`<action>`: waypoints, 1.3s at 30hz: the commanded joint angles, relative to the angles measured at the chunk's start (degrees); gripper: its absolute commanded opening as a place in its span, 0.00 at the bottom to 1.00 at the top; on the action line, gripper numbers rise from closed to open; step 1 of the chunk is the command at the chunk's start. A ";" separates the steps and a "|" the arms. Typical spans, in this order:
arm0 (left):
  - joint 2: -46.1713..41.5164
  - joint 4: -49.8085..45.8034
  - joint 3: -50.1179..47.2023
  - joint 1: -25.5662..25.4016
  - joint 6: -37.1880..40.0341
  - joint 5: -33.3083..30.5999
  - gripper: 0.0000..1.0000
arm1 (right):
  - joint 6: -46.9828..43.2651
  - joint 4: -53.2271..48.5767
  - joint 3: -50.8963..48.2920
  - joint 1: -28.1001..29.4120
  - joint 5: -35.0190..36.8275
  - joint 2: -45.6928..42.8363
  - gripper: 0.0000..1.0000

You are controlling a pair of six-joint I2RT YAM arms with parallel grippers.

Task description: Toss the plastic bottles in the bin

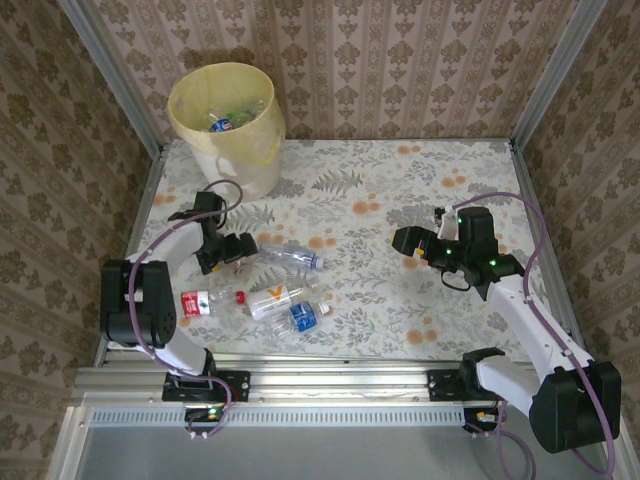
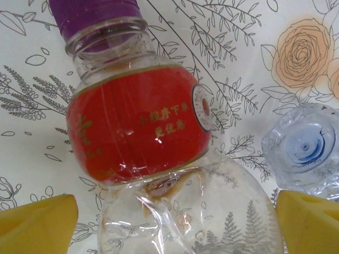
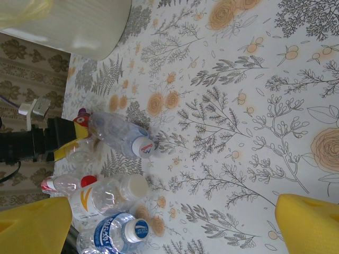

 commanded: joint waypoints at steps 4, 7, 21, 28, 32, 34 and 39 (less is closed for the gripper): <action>1.64 0.70 -0.64 0.34 -0.77 0.25 0.88 | -1.00 0.85 -0.50 -0.33 -0.66 0.04 1.00; 1.72 1.09 -1.25 0.50 -0.76 0.68 0.83 | -1.04 0.87 -0.50 -0.37 -0.74 0.08 1.00; -6.44 0.87 -0.46 0.26 0.62 1.47 0.68 | -1.08 0.78 -0.68 -0.37 -0.57 0.05 1.00; -15.20 -0.06 1.12 0.15 2.02 1.34 0.62 | -0.98 0.97 -0.68 -0.37 -0.53 -0.05 1.00; -20.69 1.12 2.42 0.21 2.57 1.94 0.60 | -0.96 0.96 -0.59 -0.36 -0.61 -0.20 1.00; -22.90 1.86 3.23 0.20 3.09 2.66 0.59 | -0.94 1.10 -0.59 -0.37 -0.65 -0.22 1.00; -27.95 5.47 5.71 0.15 3.55 4.72 0.59 | -0.70 2.50 -1.07 -0.32 -2.05 -1.46 1.00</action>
